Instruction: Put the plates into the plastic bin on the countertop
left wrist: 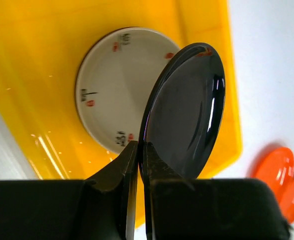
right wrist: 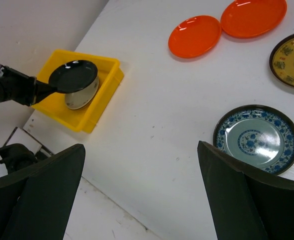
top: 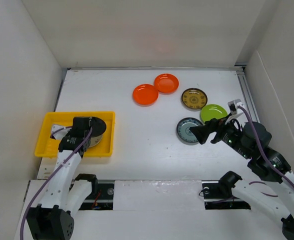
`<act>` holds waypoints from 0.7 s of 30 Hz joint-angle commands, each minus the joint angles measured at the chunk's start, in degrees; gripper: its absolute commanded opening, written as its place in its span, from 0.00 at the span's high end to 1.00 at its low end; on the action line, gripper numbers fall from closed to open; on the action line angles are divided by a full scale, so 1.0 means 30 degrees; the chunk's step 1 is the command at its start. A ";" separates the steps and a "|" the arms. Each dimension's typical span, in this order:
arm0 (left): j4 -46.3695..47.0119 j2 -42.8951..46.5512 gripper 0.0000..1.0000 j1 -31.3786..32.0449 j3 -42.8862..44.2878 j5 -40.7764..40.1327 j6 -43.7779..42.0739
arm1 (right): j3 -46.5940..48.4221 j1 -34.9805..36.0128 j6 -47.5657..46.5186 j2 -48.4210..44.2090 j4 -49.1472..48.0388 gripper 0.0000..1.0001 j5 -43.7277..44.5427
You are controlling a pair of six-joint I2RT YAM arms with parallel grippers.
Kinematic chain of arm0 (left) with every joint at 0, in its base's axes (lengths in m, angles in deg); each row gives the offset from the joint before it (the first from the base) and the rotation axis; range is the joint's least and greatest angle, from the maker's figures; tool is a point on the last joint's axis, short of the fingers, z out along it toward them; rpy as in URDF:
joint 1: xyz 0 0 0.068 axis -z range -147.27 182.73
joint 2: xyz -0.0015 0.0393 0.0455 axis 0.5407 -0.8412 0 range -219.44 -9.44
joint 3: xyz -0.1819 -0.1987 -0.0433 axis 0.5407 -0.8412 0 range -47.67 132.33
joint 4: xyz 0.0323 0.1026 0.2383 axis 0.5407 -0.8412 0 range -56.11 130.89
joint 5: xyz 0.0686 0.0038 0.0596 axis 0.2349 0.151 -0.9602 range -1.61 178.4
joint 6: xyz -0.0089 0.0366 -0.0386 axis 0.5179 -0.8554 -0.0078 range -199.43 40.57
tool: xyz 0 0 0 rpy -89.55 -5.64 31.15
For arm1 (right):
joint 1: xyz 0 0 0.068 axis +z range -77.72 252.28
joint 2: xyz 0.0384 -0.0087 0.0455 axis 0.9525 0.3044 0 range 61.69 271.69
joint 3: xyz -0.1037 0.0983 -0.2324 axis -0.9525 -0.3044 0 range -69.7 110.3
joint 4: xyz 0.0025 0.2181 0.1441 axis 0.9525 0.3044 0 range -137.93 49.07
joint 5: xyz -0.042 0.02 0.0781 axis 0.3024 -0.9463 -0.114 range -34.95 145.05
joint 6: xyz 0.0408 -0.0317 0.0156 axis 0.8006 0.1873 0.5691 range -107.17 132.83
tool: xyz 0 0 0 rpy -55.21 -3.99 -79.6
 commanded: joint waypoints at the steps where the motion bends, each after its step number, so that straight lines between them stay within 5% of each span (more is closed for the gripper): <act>1: -0.1481 0.0163 1.00 -0.0032 -0.0534 -0.1839 0.2393 | 0.0436 0.0041 -0.0567 -0.0255 -0.0920 0.00 -0.0405; 5: -0.1862 0.0163 0.98 -0.0032 -0.0741 -0.2073 0.3271 | 0.0436 0.0041 -0.0569 -0.0255 -0.0920 0.00 -0.0405; 9: -0.2040 0.0951 0.42 -0.0032 -0.0333 -0.2773 0.2957 | 0.0436 0.0041 -0.0569 -0.0255 -0.1094 0.00 -0.0581; 10: -0.2214 0.1244 0.16 -0.0032 -0.0128 -0.2776 0.2953 | 0.0436 0.0041 -0.0569 -0.0052 -0.1096 0.00 -0.0581; 12: -0.2041 0.1508 0.00 -0.0032 0.0805 -0.3242 0.2078 | 0.0436 0.0041 -0.0569 0.0153 -0.1096 0.00 -0.0581; 14: -0.1138 0.1687 0.00 -0.0032 0.1541 -0.3245 0.0267 | 0.0611 0.0041 -0.0569 0.0155 -0.1096 0.00 -0.0581; 15: 0.1566 0.1687 0.00 -0.0032 0.1805 -0.1476 -0.2903 | 0.0814 0.0041 -0.0569 0.0155 -0.1096 0.00 -0.0581; 16: 0.3072 0.1687 0.00 -0.0032 0.1982 -0.1458 -0.2935 | 0.0817 0.0041 -0.0569 0.0155 -0.1096 0.00 -0.0291; 18: 0.6120 0.0726 0.00 0.0258 0.1984 0.3009 -0.6706 | 0.0817 0.0041 -0.0395 -0.0195 -0.1096 0.00 0.0381; 20: 0.9044 -0.2130 0.00 0.1658 0.2245 0.5299 -0.7851 | 0.0817 0.0041 -0.0393 -0.0197 -0.0920 0.00 0.1027; 21: 0.9528 -0.3282 0.00 0.4423 0.2595 0.5368 -0.8060 | 0.1020 0.0041 -0.0393 -0.0197 -0.0688 0.00 0.1321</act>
